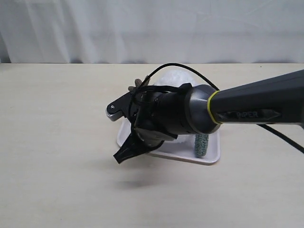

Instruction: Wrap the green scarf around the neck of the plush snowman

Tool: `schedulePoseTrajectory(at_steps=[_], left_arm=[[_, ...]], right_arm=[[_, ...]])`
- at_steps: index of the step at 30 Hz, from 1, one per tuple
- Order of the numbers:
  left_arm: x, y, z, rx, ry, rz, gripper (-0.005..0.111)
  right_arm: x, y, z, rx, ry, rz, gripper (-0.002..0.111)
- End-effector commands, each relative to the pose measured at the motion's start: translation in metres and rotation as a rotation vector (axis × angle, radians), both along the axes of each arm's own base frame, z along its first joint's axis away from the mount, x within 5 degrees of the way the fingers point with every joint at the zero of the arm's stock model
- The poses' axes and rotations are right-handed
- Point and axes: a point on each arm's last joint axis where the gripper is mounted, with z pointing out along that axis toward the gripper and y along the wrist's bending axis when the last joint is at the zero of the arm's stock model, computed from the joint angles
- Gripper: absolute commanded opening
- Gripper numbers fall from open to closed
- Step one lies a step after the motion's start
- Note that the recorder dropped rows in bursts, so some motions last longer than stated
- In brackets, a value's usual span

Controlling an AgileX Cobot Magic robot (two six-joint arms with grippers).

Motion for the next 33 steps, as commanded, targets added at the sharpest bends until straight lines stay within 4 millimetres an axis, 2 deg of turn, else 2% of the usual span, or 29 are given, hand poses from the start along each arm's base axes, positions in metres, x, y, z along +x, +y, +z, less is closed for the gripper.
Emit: schedulePoseTrajectory(at_steps=[1, 9, 27, 33], left_arm=[[0.0, 0.0, 0.0, -0.002, -0.011, 0.005, 0.0], [0.0, 0.0, 0.0, -0.002, -0.011, 0.005, 0.0], [0.0, 0.0, 0.0, -0.002, -0.011, 0.005, 0.0], [0.0, 0.0, 0.0, -0.002, -0.011, 0.005, 0.0]], right_arm=[[-0.007, -0.01, 0.0, -0.123, 0.066, 0.029, 0.004], [-0.012, -0.024, 0.0, -0.304, 0.133, 0.05, 0.004], [-0.012, -0.035, 0.002, -0.457, 0.15, 0.086, 0.004], [-0.012, -0.035, -0.006, -0.499, 0.177, 0.122, 0.004]])
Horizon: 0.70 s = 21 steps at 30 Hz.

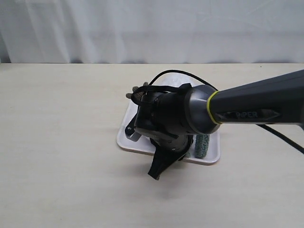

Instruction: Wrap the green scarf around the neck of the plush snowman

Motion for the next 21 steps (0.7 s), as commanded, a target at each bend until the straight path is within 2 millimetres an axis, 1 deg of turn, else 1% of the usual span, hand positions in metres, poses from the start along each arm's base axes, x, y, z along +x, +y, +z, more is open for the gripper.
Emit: schedulePoseTrajectory(at_steps=[1, 7, 14, 16, 17, 19, 21], left_arm=[[0.0002, 0.0003, 0.0001, -0.002, -0.011, 0.005, 0.0], [0.0002, 0.0003, 0.0001, -0.002, -0.011, 0.005, 0.0], [0.0002, 0.0003, 0.0001, -0.002, -0.011, 0.005, 0.0], [0.0002, 0.0003, 0.0001, -0.002, -0.011, 0.005, 0.0], [0.0002, 0.0003, 0.0001, -0.002, -0.011, 0.005, 0.0], [0.0002, 0.0003, 0.0001, -0.002, -0.011, 0.005, 0.0], [0.0002, 0.0003, 0.0001, -0.002, -0.011, 0.005, 0.0]], right_arm=[[-0.0009, -0.004, -0.0073, -0.063, 0.033, 0.019, 0.004], [0.0004, -0.0083, -0.0074, -0.128, 0.025, 0.026, 0.004], [0.0008, -0.0071, -0.0066, -0.124, 0.018, 0.041, 0.004], [0.0005, -0.007, -0.0068, -0.125, 0.024, 0.047, 0.008], [0.0, -0.0069, -0.0071, -0.123, 0.03, 0.046, 0.011], [-0.0018, -0.0066, -0.0059, -0.112, 0.048, 0.044, 0.019], [-0.005, -0.0058, -0.0035, -0.089, 0.076, 0.036, 0.029]])
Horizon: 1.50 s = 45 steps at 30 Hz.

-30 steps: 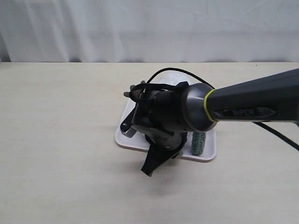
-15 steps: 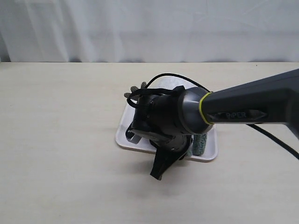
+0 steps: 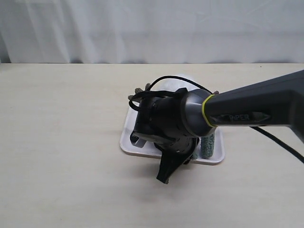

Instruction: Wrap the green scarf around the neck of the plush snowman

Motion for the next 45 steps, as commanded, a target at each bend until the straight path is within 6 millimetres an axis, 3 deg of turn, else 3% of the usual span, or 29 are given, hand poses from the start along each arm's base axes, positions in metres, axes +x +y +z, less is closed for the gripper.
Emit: schedulePoseTrajectory(at_steps=[1, 6, 13, 18, 23, 29, 35, 41, 42, 45], left_arm=[[0.0, 0.0, 0.0, -0.002, -0.011, 0.005, 0.0], [0.0, 0.0, 0.0, -0.002, -0.011, 0.005, 0.0], [0.0, 0.0, 0.0, -0.002, -0.011, 0.005, 0.0], [0.0, 0.0, 0.0, -0.006, -0.011, 0.005, 0.0], [0.0, 0.0, 0.0, -0.006, -0.011, 0.005, 0.0], [0.0, 0.0, 0.0, -0.006, -0.011, 0.005, 0.0], [0.0, 0.0, 0.0, -0.006, -0.011, 0.005, 0.0], [0.0, 0.0, 0.0, -0.006, -0.011, 0.005, 0.0], [0.0, 0.0, 0.0, -0.006, -0.011, 0.005, 0.0], [0.0, 0.0, 0.0, -0.006, -0.011, 0.005, 0.0]], right_arm=[[-0.006, 0.0, 0.006, 0.033, 0.051, -0.008, 0.033], [-0.016, -0.003, 0.025, 0.066, 0.096, -0.057, 0.05], [-0.031, -0.013, 0.057, 0.102, 0.119, -0.13, 0.057], [-0.049, -0.033, 0.071, 0.115, 0.108, -0.124, 0.057], [-0.05, -0.055, 0.084, 0.316, -0.135, -0.215, 0.057], [-0.032, -0.081, 0.07, 0.683, -0.217, -0.38, 0.058], [-0.018, -0.105, 0.043, 0.735, -0.219, -0.466, 0.062], [-0.007, -0.098, 0.024, 0.782, -0.216, -0.408, 0.062], [-0.007, -0.097, 0.02, 0.777, -0.208, -0.41, 0.061], [-0.006, -0.098, 0.011, 0.744, -0.187, -0.402, 0.041]])
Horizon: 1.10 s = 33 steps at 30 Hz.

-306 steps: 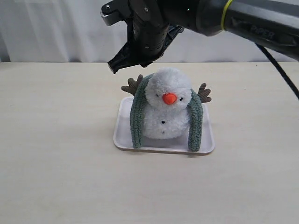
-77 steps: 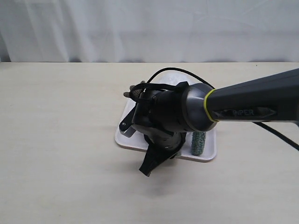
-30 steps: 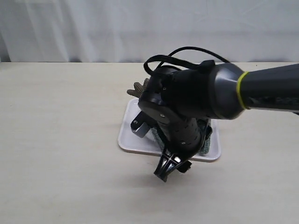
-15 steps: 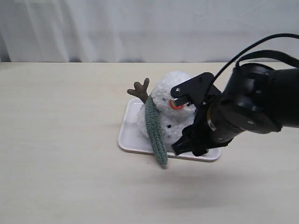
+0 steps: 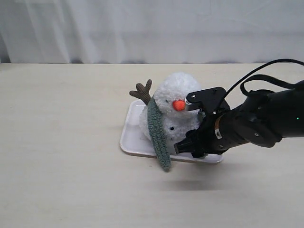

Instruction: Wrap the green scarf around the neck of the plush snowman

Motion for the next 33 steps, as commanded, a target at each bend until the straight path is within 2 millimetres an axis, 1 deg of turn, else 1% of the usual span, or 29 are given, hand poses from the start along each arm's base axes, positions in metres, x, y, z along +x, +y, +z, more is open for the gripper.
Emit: schedulePoseTrajectory(at_steps=[1, 2, 3, 4, 9, 12, 13, 14, 15, 16, 17, 18, 19, 21, 27, 30, 33], left_arm=[[0.0, 0.0, 0.0, -0.006, -0.011, 0.005, 0.0], [0.0, 0.0, 0.0, -0.003, -0.011, 0.005, 0.0], [0.0, 0.0, 0.0, -0.003, -0.011, 0.005, 0.0], [0.0, 0.0, 0.0, -0.003, -0.011, 0.005, 0.0], [0.0, 0.0, 0.0, -0.003, -0.011, 0.005, 0.0], [0.0, 0.0, 0.0, -0.003, -0.011, 0.005, 0.0], [0.0, 0.0, 0.0, -0.003, -0.011, 0.005, 0.0], [0.0, 0.0, 0.0, -0.003, -0.011, 0.005, 0.0], [0.0, 0.0, 0.0, -0.003, -0.011, 0.005, 0.0], [0.0, 0.0, 0.0, -0.003, -0.011, 0.005, 0.0], [0.0, 0.0, 0.0, -0.003, -0.011, 0.005, 0.0], [0.0, 0.0, 0.0, -0.003, -0.011, 0.005, 0.0], [0.0, 0.0, 0.0, -0.003, -0.011, 0.005, 0.0], [0.0, 0.0, 0.0, -0.003, -0.011, 0.005, 0.0], [0.0, 0.0, 0.0, -0.003, -0.011, 0.005, 0.0], [0.0, 0.0, 0.0, -0.003, -0.009, 0.005, 0.0], [0.0, 0.0, 0.0, -0.005, -0.011, 0.005, 0.0]], right_arm=[[0.001, -0.003, -0.009, -0.035, 0.011, 0.024, 0.029], [0.001, -0.003, -0.009, -0.035, 0.011, 0.024, 0.017], [0.002, -0.003, -0.008, -0.036, 0.008, 0.028, 0.009], [0.002, -0.003, -0.008, -0.037, 0.006, 0.03, 0.004], [0.0, -0.005, -0.005, -0.051, 0.02, 0.01, 0.004], [-0.004, -0.008, 0.011, -0.031, 0.001, -0.031, 0.004], [-0.004, -0.008, 0.015, -0.022, -0.004, -0.033, 0.005], [-0.005, -0.009, 0.017, -0.015, -0.003, -0.044, 0.009], [-0.006, -0.009, 0.019, -0.011, -0.006, -0.047, 0.02], [-0.006, -0.009, 0.018, -0.012, -0.004, -0.047, 0.028], [-0.006, -0.009, 0.015, -0.013, 0.006, -0.054, 0.045], [-0.005, -0.009, 0.012, -0.013, 0.014, -0.06, 0.053], [-0.005, -0.009, 0.009, -0.014, 0.023, -0.068, 0.06], [-0.003, -0.009, 0.001, -0.012, 0.041, -0.08, 0.066], [0.007, -0.011, -0.022, -0.008, 0.051, -0.076, 0.065], [0.01, -0.011, -0.029, 0.007, 0.052, -0.072, 0.059], [0.012, -0.01, -0.031, -0.002, 0.03, -0.025, 0.047]])
